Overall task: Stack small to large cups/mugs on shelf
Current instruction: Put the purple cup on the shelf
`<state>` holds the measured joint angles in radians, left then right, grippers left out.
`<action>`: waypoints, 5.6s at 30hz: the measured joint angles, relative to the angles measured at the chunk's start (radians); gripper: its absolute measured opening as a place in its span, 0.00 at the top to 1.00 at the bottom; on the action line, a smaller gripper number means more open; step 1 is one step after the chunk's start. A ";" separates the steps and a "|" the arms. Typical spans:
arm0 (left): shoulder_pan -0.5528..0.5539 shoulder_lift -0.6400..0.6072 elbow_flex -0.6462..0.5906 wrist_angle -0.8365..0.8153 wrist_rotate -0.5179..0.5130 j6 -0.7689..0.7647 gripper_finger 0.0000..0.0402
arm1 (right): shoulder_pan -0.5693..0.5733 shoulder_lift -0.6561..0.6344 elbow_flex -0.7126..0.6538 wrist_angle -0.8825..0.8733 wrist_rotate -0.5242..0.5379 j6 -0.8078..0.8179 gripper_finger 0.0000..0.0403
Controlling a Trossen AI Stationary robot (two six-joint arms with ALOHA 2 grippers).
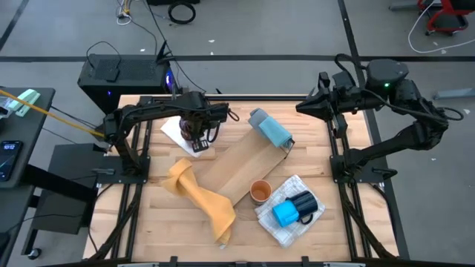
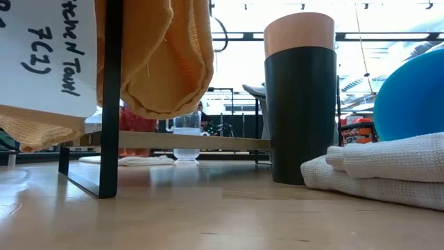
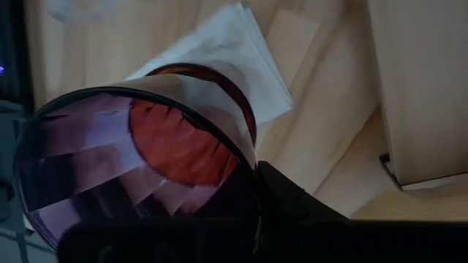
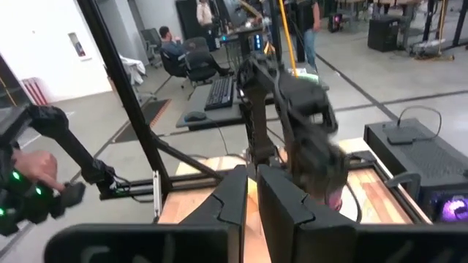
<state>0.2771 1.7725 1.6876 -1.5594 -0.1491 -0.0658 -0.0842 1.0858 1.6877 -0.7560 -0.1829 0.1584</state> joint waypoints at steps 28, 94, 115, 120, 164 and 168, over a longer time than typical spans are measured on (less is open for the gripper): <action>-0.035 -0.002 0.268 -0.012 0.015 -0.061 0.97 | 0.000 -0.001 0.000 -0.019 0.000 -0.023 0.90; -0.419 0.045 0.203 -0.011 0.144 -0.612 0.97 | -0.031 -0.002 0.000 -0.062 -0.001 -0.075 0.90; -0.435 0.095 0.203 0.015 0.123 -0.757 0.97 | -0.031 -0.002 0.000 -0.063 -0.001 -0.073 0.90; -0.441 0.095 0.203 0.018 0.123 -0.768 0.97 | -0.031 -0.002 0.000 -0.063 -0.001 -0.075 0.90; -0.472 0.138 0.205 0.052 0.170 -0.805 0.96 | -0.031 -0.002 0.000 -0.059 -0.001 -0.065 0.90; -0.472 0.139 0.204 0.057 0.180 -0.809 0.94 | -0.031 -0.002 0.000 -0.059 -0.001 -0.065 0.90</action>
<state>-0.1947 1.9114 1.8919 -1.5024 0.0306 -0.8753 -0.1155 1.0840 1.6875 -0.8150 -0.1841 0.0933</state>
